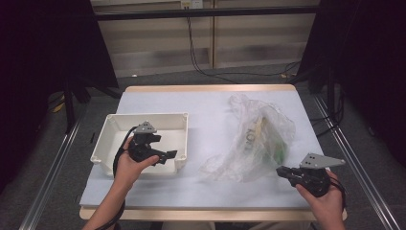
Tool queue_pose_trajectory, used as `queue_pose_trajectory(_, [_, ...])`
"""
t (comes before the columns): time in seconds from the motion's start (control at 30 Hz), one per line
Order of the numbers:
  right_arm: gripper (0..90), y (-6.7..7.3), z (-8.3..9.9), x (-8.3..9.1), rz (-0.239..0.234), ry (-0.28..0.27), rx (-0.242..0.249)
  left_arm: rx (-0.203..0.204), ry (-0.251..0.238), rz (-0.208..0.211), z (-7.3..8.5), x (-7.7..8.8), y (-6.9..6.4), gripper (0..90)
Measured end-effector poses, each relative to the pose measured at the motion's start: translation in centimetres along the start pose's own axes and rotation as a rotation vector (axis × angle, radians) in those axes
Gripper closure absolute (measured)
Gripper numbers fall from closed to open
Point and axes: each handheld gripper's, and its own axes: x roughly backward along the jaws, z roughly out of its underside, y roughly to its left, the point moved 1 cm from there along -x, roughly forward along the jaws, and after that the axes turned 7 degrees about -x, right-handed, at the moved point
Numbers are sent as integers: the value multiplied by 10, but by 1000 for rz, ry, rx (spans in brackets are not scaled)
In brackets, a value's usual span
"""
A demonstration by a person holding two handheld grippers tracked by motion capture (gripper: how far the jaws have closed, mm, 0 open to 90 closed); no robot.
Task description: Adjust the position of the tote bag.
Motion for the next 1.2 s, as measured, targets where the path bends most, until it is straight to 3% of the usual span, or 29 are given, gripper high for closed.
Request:
queue_pose_trajectory(0.6, [848,-31,13,15,67,-4,-75,11,-13,9,0,3,2,68])
queue_pose_trajectory(1.2, [847,-70,16,14,133,21,-117,-1,-15,10,-5,4,-2,68])
